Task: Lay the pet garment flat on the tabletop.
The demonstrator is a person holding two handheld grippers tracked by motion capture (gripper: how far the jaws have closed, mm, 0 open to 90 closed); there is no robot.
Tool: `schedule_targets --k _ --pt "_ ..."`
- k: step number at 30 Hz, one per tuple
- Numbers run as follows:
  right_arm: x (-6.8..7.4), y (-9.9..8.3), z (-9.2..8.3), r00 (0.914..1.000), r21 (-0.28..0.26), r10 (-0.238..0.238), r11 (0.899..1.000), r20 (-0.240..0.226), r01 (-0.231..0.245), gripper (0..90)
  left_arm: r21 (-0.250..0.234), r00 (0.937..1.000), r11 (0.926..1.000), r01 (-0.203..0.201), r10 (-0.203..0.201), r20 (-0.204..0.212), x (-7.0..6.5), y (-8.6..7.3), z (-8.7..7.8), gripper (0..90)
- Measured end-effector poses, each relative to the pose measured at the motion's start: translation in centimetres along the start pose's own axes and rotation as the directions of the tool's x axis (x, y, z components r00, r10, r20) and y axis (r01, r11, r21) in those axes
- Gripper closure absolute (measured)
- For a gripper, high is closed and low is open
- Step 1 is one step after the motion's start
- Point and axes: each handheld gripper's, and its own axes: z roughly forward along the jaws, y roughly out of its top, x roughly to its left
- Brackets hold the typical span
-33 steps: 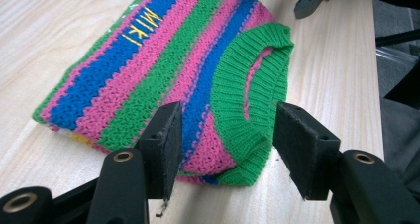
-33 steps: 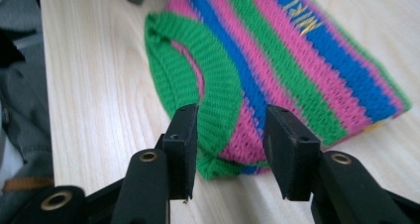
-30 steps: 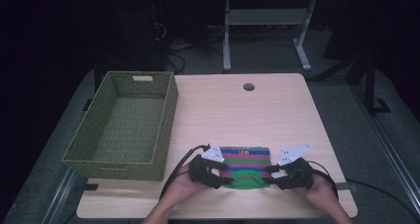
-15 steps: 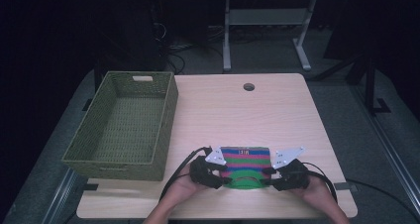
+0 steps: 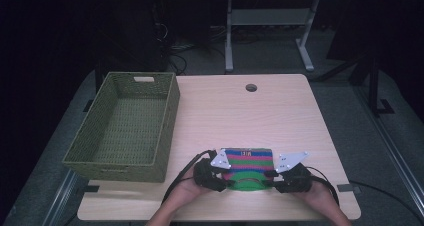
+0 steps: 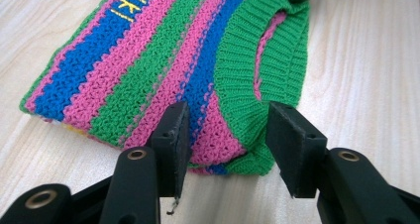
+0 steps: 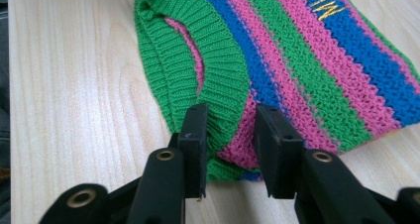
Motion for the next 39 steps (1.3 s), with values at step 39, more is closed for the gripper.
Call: schedule_targets --k 39 --pt "0.1 0.7 -1.1 0.9961 -0.043 0.068 0.997 -0.057 -0.07 80.5 -0.036 0.9978 0.9978 0.055 -0.054 0.04 0.5 0.2 -1.0 84.3"
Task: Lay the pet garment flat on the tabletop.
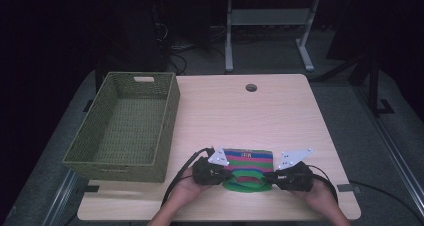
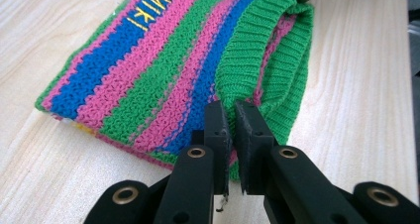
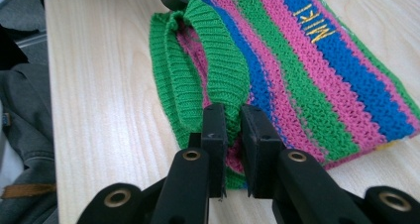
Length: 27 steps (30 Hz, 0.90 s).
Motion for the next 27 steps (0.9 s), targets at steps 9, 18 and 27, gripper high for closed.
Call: schedule_targets --k 9,18,27 --pt "0.4 0.1 -0.6 0.9999 -0.018 0.001 1.0 -0.01 -0.002 80.6 -0.029 0.9995 0.9994 0.017 -0.016 0.026 -0.4 0.1 -0.5 84.3" --pt "0.9 0.6 -1.5 0.9995 -0.036 -0.003 0.999 -0.032 0.002 80.7 -0.038 0.9981 0.9986 0.037 -0.035 0.051 -0.8 -0.2 -1.4 84.4" --pt "1.9 1.4 -2.6 0.9992 -0.054 -0.012 0.998 -0.039 0.01 80.8 -0.08 0.998 0.9961 0.037 -0.032 0.054 -1.4 0.4 -2.9 84.4"
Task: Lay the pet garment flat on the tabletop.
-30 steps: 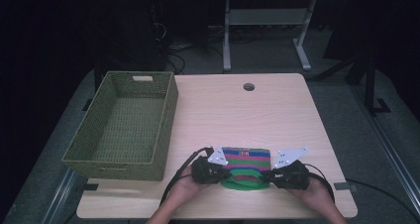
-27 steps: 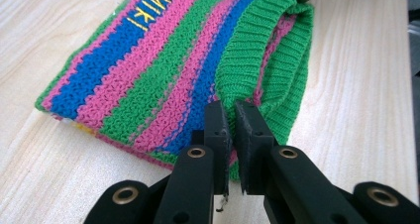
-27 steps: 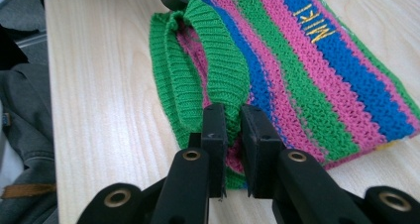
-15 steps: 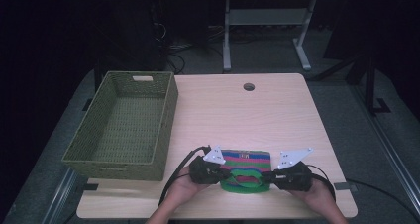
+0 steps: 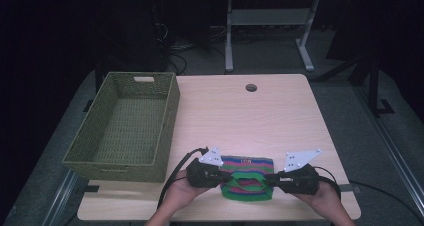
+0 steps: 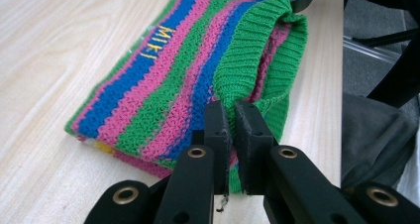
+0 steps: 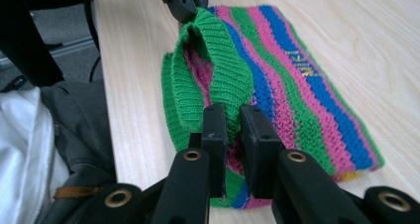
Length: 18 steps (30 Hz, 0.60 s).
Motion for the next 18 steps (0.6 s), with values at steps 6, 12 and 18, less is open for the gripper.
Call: schedule_targets --k 6,12,18 --pt "0.2 1.1 -0.9 0.9999 -0.003 -0.013 1.0 0.009 0.013 80.9 -0.017 0.9999 0.9998 -0.01 0.01 -0.005 -0.2 0.6 -1.1 84.4" --pt "-0.2 2.6 -1.7 0.9995 -0.014 -0.024 1.0 0.019 0.024 81.0 -0.041 0.9999 0.9991 0.008 -0.009 -0.014 0.5 1.7 -2.2 84.5" --pt "-1.6 3.6 -2.1 0.9998 -0.017 -0.002 1.0 0.018 0.002 81.0 -0.046 0.9991 0.9984 0.033 -0.034 -0.027 1.4 2.7 -2.7 84.5"
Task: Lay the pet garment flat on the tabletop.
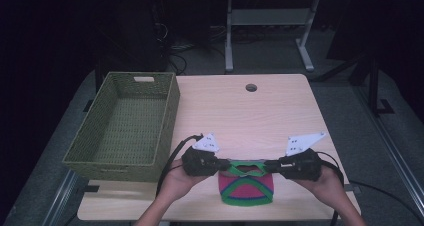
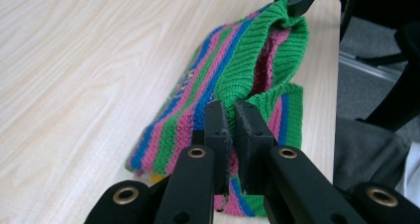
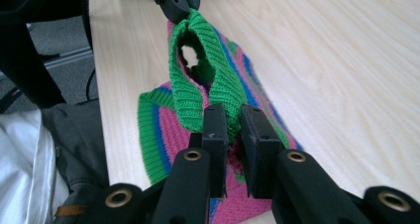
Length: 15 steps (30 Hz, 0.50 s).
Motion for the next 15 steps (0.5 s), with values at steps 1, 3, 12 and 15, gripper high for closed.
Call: schedule_targets --k 1,3,12,15 --pt "-0.2 0.1 -0.1 1.0 -0.001 0.007 1.0 -0.004 -0.007 81.0 0.001 1.0 1.0 0.005 -0.005 -0.004 0.2 0.3 0.0 84.5" --pt "-0.7 0.5 -0.2 0.9999 0.001 0.011 1.0 0.001 -0.011 80.9 0.002 0.9998 0.9999 0.015 -0.015 -0.009 0.6 0.6 -0.1 84.5" --pt "-3.5 2.3 0.0 0.9979 0.017 0.061 0.998 0.024 -0.061 80.9 -0.004 0.9971 0.9983 0.058 -0.058 -0.048 2.6 2.6 0.6 84.4" --pt "-4.4 2.6 0.1 0.9968 0.015 0.076 0.997 0.025 -0.077 80.9 -0.012 0.9952 0.9964 0.084 -0.085 -0.049 3.4 2.9 1.0 84.4"
